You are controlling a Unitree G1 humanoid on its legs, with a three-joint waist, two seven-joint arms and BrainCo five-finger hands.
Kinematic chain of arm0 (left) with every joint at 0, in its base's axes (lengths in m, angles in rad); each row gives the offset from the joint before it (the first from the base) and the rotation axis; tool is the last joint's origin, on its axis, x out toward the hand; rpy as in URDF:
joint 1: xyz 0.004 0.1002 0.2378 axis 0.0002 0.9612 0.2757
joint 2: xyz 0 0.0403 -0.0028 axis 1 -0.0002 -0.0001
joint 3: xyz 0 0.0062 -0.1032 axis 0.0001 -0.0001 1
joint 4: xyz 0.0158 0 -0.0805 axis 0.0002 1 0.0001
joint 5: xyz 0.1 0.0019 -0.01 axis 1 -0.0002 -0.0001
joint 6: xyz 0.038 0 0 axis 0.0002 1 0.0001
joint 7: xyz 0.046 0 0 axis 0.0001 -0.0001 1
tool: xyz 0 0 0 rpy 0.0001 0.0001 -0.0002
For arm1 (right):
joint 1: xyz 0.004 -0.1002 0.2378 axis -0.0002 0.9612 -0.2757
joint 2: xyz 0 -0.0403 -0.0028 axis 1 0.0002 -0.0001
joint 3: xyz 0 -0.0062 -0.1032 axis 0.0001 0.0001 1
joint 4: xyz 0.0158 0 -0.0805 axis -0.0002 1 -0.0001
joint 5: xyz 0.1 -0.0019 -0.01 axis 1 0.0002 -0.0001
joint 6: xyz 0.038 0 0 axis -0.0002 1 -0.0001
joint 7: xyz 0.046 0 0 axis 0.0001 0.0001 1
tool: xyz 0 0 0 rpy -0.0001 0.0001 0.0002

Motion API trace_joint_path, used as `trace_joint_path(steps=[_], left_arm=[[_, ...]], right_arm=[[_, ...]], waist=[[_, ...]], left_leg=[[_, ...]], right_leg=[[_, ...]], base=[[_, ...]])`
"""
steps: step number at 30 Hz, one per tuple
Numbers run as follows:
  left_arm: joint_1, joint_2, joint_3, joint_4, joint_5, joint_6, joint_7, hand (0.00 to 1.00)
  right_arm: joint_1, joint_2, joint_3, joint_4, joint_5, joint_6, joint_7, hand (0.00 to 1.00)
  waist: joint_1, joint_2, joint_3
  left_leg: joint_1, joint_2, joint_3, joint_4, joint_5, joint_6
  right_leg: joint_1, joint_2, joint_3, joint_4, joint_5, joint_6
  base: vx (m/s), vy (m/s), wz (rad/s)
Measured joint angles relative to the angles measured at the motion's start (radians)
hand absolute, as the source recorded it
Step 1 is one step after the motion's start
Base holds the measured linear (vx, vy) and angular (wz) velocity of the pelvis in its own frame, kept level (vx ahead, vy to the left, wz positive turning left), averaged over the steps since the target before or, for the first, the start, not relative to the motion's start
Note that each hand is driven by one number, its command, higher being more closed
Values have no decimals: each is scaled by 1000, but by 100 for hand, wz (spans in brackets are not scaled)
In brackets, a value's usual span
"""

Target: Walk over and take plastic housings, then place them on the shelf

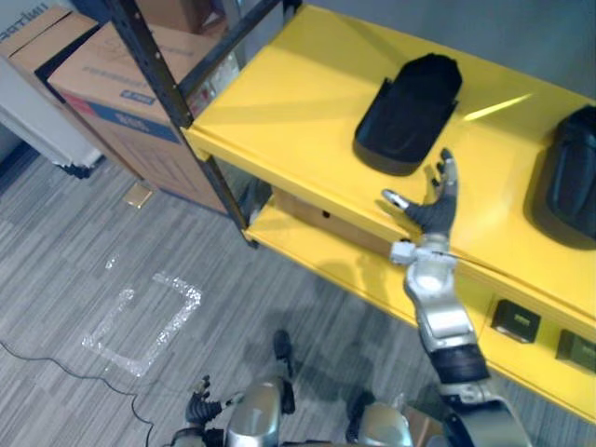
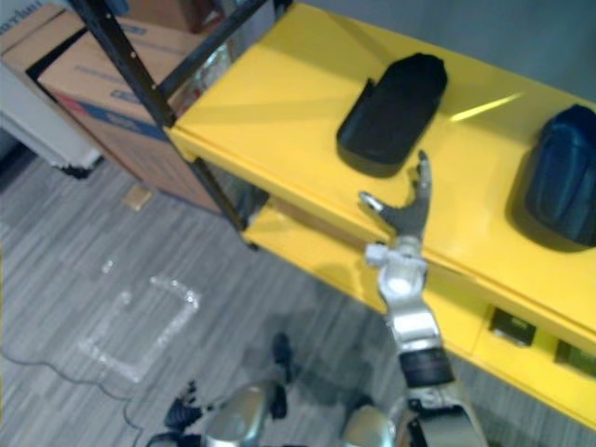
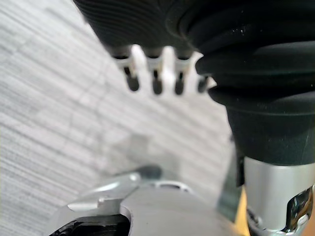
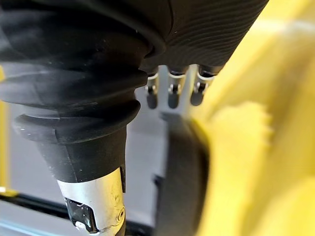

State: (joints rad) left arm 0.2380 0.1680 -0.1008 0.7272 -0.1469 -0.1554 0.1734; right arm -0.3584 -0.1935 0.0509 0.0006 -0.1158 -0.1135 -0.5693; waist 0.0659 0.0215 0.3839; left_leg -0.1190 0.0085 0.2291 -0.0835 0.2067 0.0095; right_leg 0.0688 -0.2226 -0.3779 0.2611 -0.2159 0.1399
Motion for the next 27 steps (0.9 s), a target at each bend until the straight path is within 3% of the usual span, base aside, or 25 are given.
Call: trace_joint_path(steps=[3, 5, 8, 11, 15, 21, 24, 25, 27], left_arm=[[4, 1, 1, 6, 1, -13, 1, 0], [19, 3, 4, 8, 16, -18, 9, 0], [31, 20, 12, 18, 40, -20, 21, 0], [40, 24, 22, 37, 48, -18, 38, 0], [35, 17, 35, 53, 49, -18, 51, 0], [35, -9, 64, 83, 49, 0, 51, 0], [35, -23, 89, 85, 49, 14, 50, 0], [35, -23, 90, 91, 49, 23, 47, 0], [35, -21, 90, 93, 49, 24, 44, 0]], right_arm=[[67, -1, -2, -114, -17, -75, 3, 0], [154, -1, -10, -189, -7, -145, 45, 0], [288, -1, -52, -219, 31, -188, 106, 0], [392, 6, -127, -219, 128, -228, 164, 0], [486, 54, -209, -211, 142, -282, 177, 0], [596, 120, -262, -137, 199, -306, 202, 0], [625, 124, -285, -136, 280, -317, 321, 0], [626, 126, -281, -136, 335, -328, 425, 0], [624, 126, -270, -136, 370, -340, 498, 0]], waist=[[1, -9, -4], [-19, -31, -19], [-37, -70, -51], [-58, -90, -91], [-89, -86, -105], [-112, -65, -181], [-123, -53, -188], [-130, -50, -190], [-129, -53, -193]], left_leg=[[13, 3, 20, -1, -11, -3], [27, 4, 40, -5, -19, -2], [46, 6, 65, -5, -31, -9], [51, 11, 92, -6, -42, -13], [86, 19, 115, -7, -56, -20], [105, 33, 143, -7, -66, -30], [110, 31, 147, -7, -66, -30], [119, 30, 148, -7, -67, -30], [120, 30, 147, -7, -68, -29]], right_leg=[[7, 3, 17, -23, 8, 1], [22, 8, 33, -51, 19, 4], [41, 13, 54, -84, 35, 2], [39, 16, 82, -104, 47, 1], [68, 23, 107, -123, 58, -4], [73, 35, 134, -153, 50, -19], [76, 33, 135, -152, 50, -20], [85, 31, 135, -154, 49, -20], [89, 31, 134, -156, 49, -22]], base=[[27, -10, -21], [69, -34, -30], [100, -29, -24], [77, -18, -27], [34, -7, -21], [-17, -3, -17], [11, 11, -4], [0, 0, 0], [0, 0, 0]])
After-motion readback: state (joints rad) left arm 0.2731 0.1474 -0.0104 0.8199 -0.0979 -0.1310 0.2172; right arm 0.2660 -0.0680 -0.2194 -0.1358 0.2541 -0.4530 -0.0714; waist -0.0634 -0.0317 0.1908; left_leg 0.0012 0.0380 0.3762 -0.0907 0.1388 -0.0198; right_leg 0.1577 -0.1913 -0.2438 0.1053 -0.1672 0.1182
